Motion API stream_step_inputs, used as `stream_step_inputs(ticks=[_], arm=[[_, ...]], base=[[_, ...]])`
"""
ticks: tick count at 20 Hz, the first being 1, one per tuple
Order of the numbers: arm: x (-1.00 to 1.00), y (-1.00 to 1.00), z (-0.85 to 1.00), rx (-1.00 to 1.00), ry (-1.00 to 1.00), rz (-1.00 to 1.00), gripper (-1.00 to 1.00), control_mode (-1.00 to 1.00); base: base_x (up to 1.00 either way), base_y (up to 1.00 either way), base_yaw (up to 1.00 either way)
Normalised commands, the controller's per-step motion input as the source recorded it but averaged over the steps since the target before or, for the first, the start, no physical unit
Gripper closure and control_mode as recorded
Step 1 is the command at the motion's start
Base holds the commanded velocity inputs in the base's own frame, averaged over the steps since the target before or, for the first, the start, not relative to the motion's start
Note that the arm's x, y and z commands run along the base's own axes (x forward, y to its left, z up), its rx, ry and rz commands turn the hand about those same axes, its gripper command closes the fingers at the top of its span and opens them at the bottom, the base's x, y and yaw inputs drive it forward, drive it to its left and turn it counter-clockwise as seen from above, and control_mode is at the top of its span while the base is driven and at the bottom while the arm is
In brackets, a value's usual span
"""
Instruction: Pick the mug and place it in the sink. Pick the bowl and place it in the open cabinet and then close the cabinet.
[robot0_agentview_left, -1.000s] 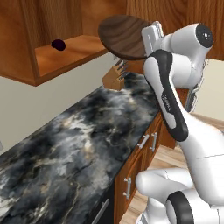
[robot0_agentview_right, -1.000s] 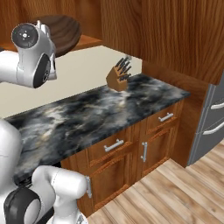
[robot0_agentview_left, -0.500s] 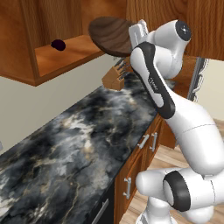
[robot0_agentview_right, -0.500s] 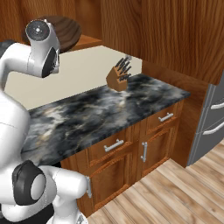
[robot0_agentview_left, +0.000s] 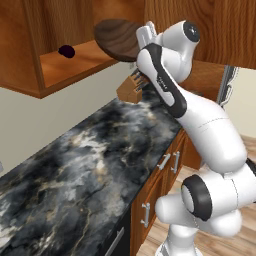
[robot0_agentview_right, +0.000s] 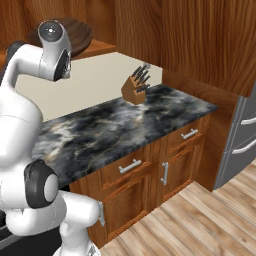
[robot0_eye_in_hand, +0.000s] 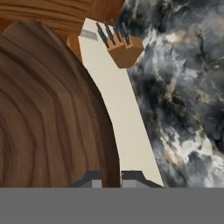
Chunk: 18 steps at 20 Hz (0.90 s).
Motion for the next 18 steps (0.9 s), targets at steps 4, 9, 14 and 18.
stream_step_inputs(ticks=[4, 9, 14, 18], arm=[[0.53, 0.17, 0.00, 0.00, 0.00, 0.01, 1.00, -1.00], [0.42, 0.09, 0.00, 0.00, 0.05, 0.00, 1.00, -1.00], [0.38, 0.07, 0.00, 0.00, 0.05, 0.00, 1.00, -1.00], [0.44, 0.15, 0.00, -0.01, 0.01, 0.00, 1.00, -1.00]], base=[[0.00, 0.00, 0.00], [0.00, 0.00, 0.00], [0.00, 0.00, 0.00], [0.00, 0.00, 0.00]])
